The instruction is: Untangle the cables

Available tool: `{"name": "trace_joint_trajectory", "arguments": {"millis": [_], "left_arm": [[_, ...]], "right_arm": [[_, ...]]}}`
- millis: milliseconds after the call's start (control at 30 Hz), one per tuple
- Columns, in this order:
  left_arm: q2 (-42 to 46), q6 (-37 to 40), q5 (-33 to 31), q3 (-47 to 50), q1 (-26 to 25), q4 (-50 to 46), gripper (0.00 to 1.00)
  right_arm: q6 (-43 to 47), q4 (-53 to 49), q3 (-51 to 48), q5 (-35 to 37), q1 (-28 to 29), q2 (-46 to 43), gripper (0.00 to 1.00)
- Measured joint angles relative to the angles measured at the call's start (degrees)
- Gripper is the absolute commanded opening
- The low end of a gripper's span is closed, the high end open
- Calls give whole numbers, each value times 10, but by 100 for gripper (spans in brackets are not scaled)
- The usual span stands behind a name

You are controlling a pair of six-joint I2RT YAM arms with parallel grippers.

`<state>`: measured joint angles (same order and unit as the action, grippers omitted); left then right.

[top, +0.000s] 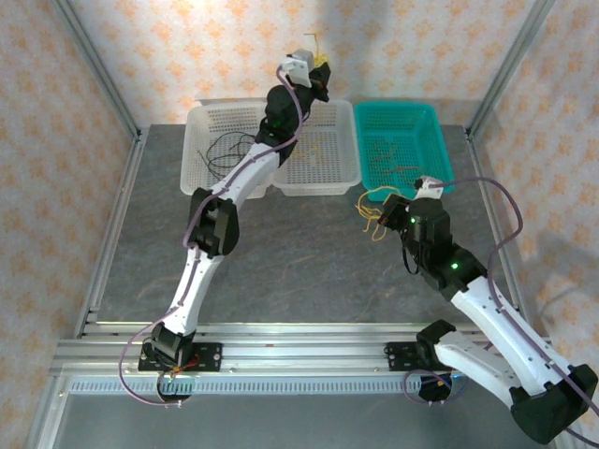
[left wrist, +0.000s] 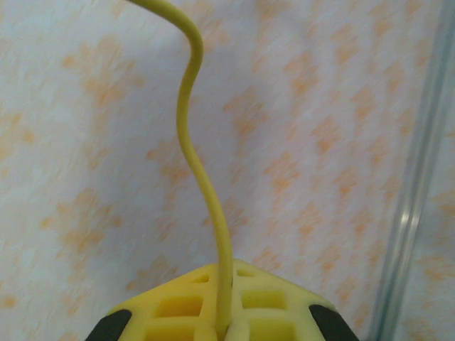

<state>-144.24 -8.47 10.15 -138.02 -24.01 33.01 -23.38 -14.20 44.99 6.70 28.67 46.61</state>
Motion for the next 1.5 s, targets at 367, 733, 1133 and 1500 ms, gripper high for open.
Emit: {"name": "trace_joint_trajectory", "arguments": {"millis": [367, 733, 1133, 1500], "left_arm": [[-48, -1, -190, -7, -18, -146, 11], [-40, 9, -210, 19, -33, -198, 86], [223, 11, -117, 388, -32, -150, 99], [561, 10, 137, 838, -24, 75, 93]], "right_arm": [[-3, -6, 0, 0, 0, -10, 0], [-6, -22, 0, 4, 0, -24, 0], [12, -44, 51, 11, -20, 6, 0], [61, 5, 79, -147, -88, 71, 0]]}}
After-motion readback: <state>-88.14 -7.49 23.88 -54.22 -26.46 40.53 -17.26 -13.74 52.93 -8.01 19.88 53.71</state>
